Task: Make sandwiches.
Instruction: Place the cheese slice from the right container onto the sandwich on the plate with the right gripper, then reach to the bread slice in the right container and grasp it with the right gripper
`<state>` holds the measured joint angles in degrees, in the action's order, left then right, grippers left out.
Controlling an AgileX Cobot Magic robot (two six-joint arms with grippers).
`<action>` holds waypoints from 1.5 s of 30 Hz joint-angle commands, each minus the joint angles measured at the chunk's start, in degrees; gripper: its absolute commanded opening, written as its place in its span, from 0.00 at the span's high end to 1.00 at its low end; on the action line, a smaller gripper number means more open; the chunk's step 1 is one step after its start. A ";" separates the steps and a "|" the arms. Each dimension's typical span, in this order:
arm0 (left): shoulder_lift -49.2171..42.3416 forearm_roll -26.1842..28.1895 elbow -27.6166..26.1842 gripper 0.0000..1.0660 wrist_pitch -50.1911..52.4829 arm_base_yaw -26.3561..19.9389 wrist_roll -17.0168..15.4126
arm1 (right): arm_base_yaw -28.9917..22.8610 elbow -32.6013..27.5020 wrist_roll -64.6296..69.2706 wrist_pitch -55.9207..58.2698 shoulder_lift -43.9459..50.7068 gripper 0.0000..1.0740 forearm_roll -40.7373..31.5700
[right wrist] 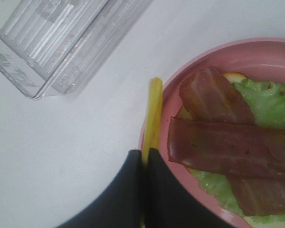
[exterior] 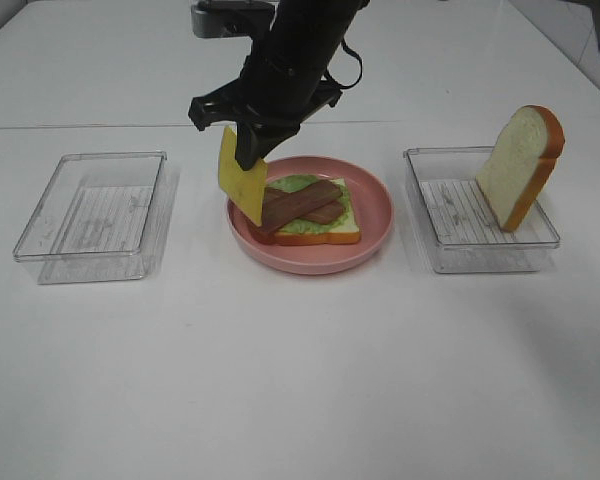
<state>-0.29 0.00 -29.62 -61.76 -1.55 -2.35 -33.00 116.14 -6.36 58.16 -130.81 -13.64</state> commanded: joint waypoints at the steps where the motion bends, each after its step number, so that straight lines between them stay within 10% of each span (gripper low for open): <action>1: -0.74 0.46 0.06 0.15 0.23 -0.06 0.00 | 0.40 0.06 0.46 -0.86 -1.32 1.00 0.97; 15: -0.74 0.46 0.06 0.15 0.23 -0.06 0.00 | 0.57 0.06 11.17 -2.86 -4.64 1.00 20.40; 30: -0.74 0.46 0.06 0.15 0.23 -0.06 0.00 | 0.57 0.06 11.12 -2.75 -4.93 1.00 22.00; 33: -0.74 0.46 0.06 0.15 0.23 -0.06 0.00 | 0.57 0.06 11.29 -2.75 -4.93 0.86 21.77; 35: -0.74 0.46 0.06 0.15 0.23 -0.06 0.00 | 0.52 0.06 10.83 -2.75 -4.93 0.51 21.94; 36: -0.74 0.46 0.06 0.15 0.23 -0.06 0.00 | 0.52 0.06 10.83 -2.75 -4.93 0.51 21.94; 37: -0.74 0.46 0.06 0.15 0.23 -0.06 0.00 | 0.52 0.06 10.31 -2.58 -4.93 0.22 22.52; 39: -0.74 0.46 0.06 0.15 0.23 -0.06 0.00 | 0.52 0.06 10.03 -2.41 -4.93 0.08 23.26; 45: -0.74 0.46 0.06 0.15 0.23 -0.06 0.00 | 0.52 0.11 9.97 -0.92 -4.35 0.08 24.75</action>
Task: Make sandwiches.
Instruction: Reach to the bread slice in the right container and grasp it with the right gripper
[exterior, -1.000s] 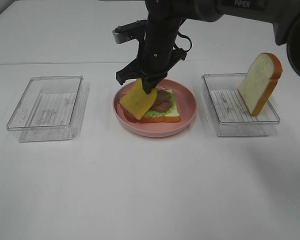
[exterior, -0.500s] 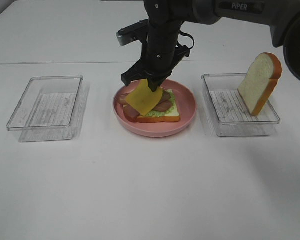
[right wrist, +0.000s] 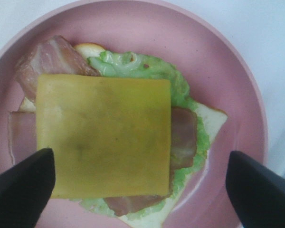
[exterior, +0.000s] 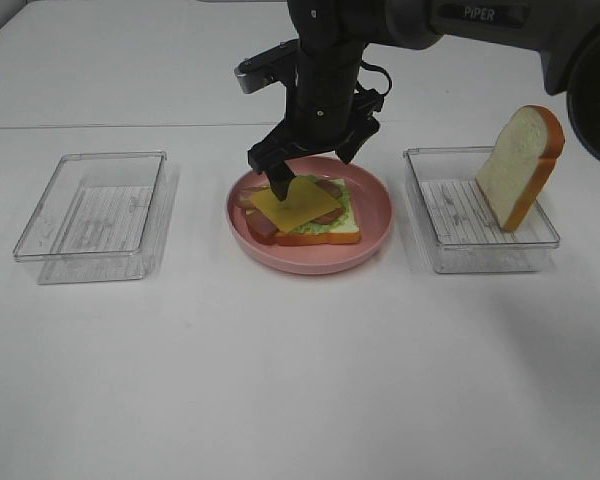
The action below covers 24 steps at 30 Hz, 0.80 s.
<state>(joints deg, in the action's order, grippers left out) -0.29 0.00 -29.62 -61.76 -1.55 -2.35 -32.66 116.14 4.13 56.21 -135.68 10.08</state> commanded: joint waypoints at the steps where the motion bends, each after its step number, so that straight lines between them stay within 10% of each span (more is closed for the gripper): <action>1: -0.74 0.46 0.06 0.15 0.23 -0.06 0.00 | 0.17 0.11 -0.52 1.03 0.52 0.08 1.03; 15: -0.74 0.46 0.06 0.15 0.23 -0.06 0.00 | 2.46 0.11 -1.60 6.47 13.01 0.08 7.22; 24: -0.74 0.46 0.06 0.15 0.23 -0.06 0.00 | 15.47 0.06 -1.60 10.83 19.37 0.08 7.45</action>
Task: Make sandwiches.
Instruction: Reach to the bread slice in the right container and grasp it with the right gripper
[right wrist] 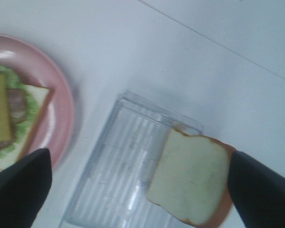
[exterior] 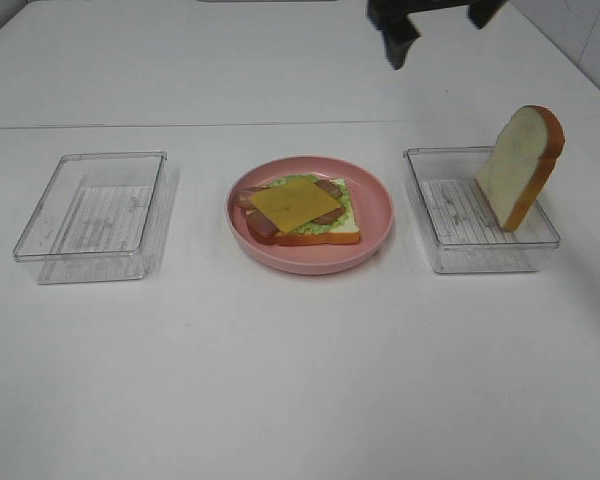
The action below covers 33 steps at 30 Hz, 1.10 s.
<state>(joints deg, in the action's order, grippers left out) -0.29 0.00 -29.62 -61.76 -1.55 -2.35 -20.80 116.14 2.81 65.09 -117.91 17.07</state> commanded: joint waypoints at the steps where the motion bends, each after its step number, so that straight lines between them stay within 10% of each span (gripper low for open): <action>1: -0.74 0.46 0.06 0.15 0.23 -0.06 0.00 | 3.61 0.06 -0.29 1.95 1.60 0.08 0.46; 16: -0.74 0.46 0.06 0.15 0.23 -0.06 0.00 | 19.94 0.00 -5.67 5.56 4.07 0.08 -11.97; 33: -0.74 0.46 0.06 0.15 0.23 -0.06 0.00 | 22.17 -0.29 -8.25 3.50 -5.50 0.08 -18.45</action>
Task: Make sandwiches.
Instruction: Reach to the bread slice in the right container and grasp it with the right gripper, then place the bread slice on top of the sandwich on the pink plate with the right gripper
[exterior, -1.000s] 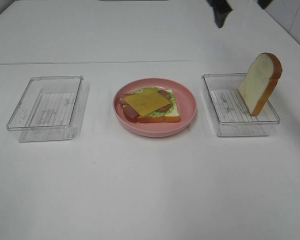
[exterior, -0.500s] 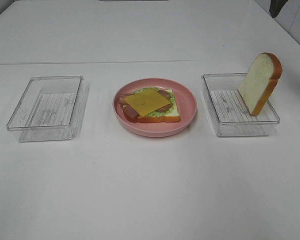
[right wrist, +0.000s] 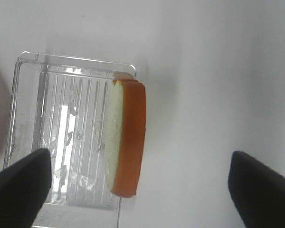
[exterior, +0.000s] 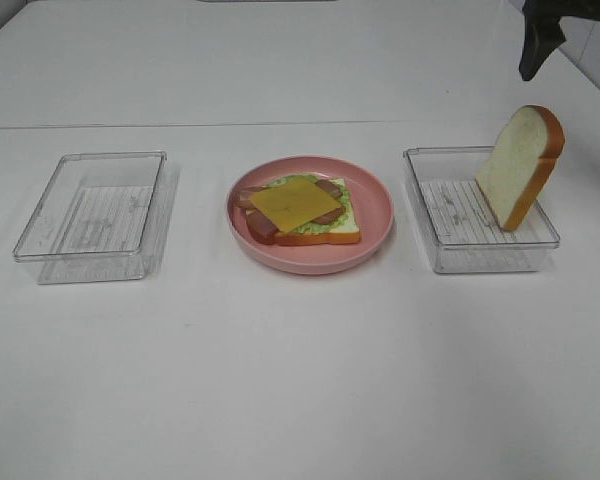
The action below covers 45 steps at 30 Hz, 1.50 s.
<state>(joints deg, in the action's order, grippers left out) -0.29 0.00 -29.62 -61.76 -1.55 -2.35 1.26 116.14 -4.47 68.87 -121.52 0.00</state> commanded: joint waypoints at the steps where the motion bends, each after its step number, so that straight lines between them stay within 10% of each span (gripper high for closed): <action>1: -0.74 0.46 0.06 0.15 0.23 -0.06 0.00 | 0.11 -0.29 -0.97 -0.34 -2.81 0.08 -1.66; 21: -0.74 0.46 0.06 0.15 0.23 -0.06 0.00 | 0.11 -0.29 -1.78 -1.20 -12.26 0.15 -5.04; 27: -0.74 0.46 0.06 0.15 0.23 -0.06 0.00 | 0.11 -0.29 -1.72 -1.15 -12.38 0.37 -4.98; 32: -0.74 0.46 0.06 0.15 0.23 -0.06 0.00 | 0.11 -0.29 -0.17 0.23 -12.38 0.97 -5.04; 45: -0.74 0.46 0.06 0.15 0.23 -0.06 0.00 | 0.06 0.17 -0.52 5.21 -6.19 1.00 -6.30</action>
<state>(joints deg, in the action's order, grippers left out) -0.29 0.00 -29.62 -61.76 -1.55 -2.35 1.26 116.02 -4.87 69.27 -130.69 -5.27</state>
